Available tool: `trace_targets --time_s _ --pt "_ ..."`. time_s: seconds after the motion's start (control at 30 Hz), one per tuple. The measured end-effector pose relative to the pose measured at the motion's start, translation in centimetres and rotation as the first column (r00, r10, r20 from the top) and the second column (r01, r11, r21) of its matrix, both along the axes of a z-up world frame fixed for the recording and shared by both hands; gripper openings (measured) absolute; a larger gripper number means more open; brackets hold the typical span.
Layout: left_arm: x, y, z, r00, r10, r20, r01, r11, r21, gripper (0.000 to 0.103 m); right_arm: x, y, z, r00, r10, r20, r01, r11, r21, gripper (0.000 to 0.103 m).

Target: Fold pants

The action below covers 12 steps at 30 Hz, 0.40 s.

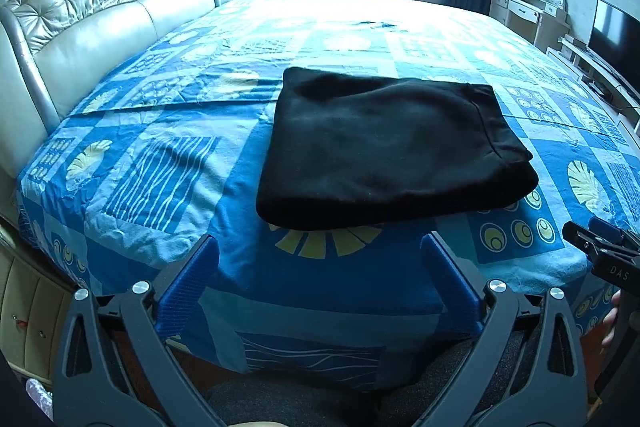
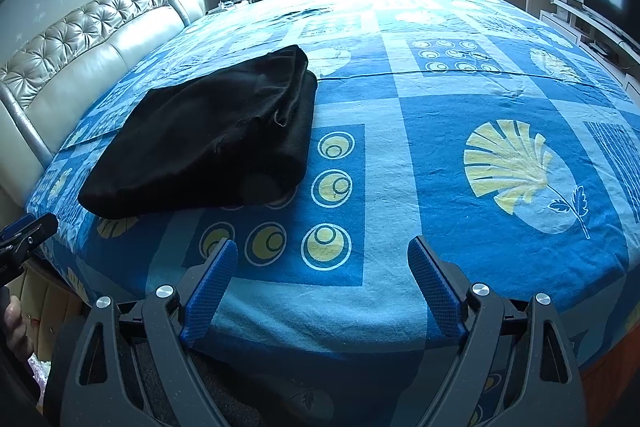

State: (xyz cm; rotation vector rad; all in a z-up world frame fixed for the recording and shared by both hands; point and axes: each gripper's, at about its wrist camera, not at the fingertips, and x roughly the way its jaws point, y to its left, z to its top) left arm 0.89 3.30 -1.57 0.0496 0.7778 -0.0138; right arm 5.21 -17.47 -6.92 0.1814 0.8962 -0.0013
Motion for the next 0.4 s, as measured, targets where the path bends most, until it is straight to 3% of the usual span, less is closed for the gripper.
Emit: trace_targets --time_s 0.23,0.4 --pt "0.5 -0.5 2.1 0.996 -0.079 0.035 0.079 0.997 0.018 0.101 0.3 0.0 -0.1 1.0 0.011 -0.022 -0.011 0.999 0.034 0.086" --pt "5.1 3.3 2.6 0.999 0.012 0.044 -0.012 1.0 0.006 0.101 2.6 -1.1 1.9 1.0 0.018 0.014 -0.019 0.997 0.077 0.086"
